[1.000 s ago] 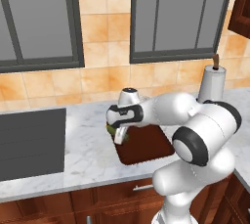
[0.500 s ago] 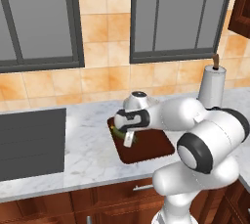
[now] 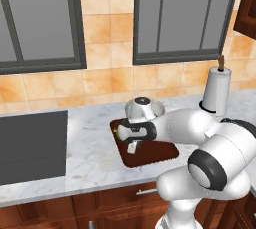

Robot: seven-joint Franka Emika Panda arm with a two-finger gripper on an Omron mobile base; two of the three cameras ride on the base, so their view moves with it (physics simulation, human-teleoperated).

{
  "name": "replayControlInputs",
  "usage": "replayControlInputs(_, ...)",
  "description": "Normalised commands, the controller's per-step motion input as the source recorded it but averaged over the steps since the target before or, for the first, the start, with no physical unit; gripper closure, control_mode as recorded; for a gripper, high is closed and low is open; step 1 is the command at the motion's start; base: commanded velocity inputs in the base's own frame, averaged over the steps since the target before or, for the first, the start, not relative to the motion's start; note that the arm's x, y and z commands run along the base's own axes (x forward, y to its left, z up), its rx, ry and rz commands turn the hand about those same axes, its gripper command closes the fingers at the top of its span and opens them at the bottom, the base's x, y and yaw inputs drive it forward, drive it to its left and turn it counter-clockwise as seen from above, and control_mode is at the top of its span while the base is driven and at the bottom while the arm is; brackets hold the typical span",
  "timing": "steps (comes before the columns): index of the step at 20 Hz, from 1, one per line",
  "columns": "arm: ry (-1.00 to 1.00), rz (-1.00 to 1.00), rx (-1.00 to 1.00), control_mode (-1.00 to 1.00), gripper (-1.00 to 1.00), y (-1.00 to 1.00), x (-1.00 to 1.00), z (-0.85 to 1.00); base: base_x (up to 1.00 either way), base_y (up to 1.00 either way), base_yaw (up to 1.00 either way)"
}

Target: Place the two vegetables and bowl onto the tray for setting up a vegetable dip station.

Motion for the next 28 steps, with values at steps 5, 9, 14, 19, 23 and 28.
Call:
replayControlInputs(5,-0.2,0.0,-0.06,-1.0,1.0,0.0,-0.04,0.0,0.0,0.0,0.0)
replayControlInputs(9,-0.14,0.0,-0.01,-1.0,1.0,-0.14,0.0,0.0,0.0,0.0,0.0)
replayControlInputs(14,-0.07,0.0,0.0,-1.0,1.0,-0.25,0.0,0.0,0.0,0.0,0.0)
replayControlInputs(19,-0.01,0.0,0.0,-1.0,1.0,-0.25,0.01,0.07,0.0,0.0,0.0)
replayControlInputs(23,0.0,0.0,0.0,-1.0,1.0,-0.2,0.0,0.03,0.0,0.0,0.0)
replayControlInputs(28,0.0,0.0,0.0,-1.0,1.0,-0.04,0.01,0.0,0.0,0.0,0.0)
